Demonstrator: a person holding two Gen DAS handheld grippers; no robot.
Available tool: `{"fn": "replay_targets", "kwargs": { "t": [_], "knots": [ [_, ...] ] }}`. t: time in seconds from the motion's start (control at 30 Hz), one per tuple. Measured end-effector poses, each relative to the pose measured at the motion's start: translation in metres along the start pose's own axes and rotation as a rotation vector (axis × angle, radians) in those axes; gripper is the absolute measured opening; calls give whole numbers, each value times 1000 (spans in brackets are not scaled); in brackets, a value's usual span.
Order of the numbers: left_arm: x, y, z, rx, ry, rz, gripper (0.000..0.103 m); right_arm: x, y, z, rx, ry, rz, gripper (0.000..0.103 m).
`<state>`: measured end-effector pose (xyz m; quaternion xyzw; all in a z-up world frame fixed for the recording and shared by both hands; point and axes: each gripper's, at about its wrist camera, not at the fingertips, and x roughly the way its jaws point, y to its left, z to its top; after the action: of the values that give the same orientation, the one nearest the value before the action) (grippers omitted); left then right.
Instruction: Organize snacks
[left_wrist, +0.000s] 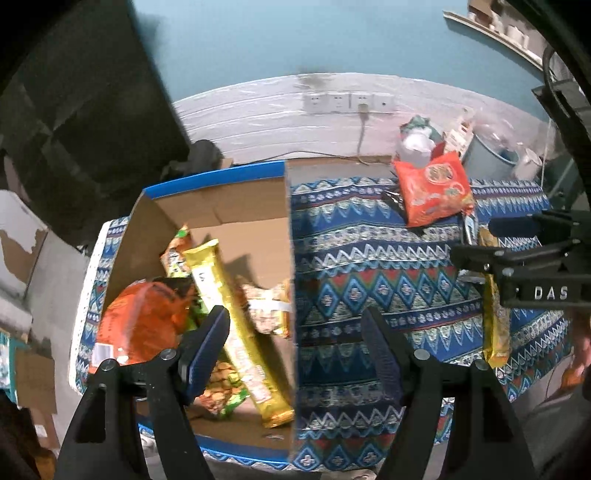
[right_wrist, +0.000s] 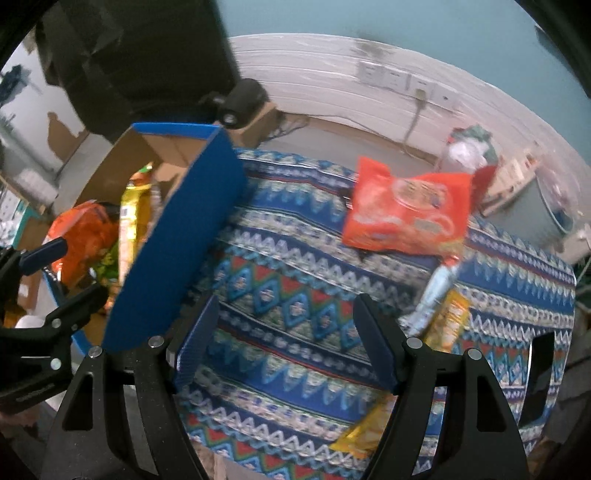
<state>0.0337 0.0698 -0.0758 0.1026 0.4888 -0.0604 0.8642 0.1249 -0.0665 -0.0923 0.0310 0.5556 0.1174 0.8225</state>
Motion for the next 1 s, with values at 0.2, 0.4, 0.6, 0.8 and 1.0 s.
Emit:
{"fn": "replay_targets", "kwargs": {
  "t": [0.2, 0.4, 0.6, 0.8, 1.0],
  "knots": [
    [9, -26, 0, 49, 16, -5, 78, 6, -34, -14, 46, 25, -31, 75],
    [21, -51, 3, 72, 37, -44, 79, 21, -68, -32, 86, 72, -81, 75],
    [38, -77, 6, 87, 71, -84, 79, 46, -97, -57, 122, 142, -133, 75],
    [57, -96, 5, 100, 120, -99, 79, 68, -109, -76, 136, 198, -145, 75],
    [70, -112, 9, 110, 149, -105, 79, 81, -114, -90, 131, 220, -135, 73]
  ]
}}
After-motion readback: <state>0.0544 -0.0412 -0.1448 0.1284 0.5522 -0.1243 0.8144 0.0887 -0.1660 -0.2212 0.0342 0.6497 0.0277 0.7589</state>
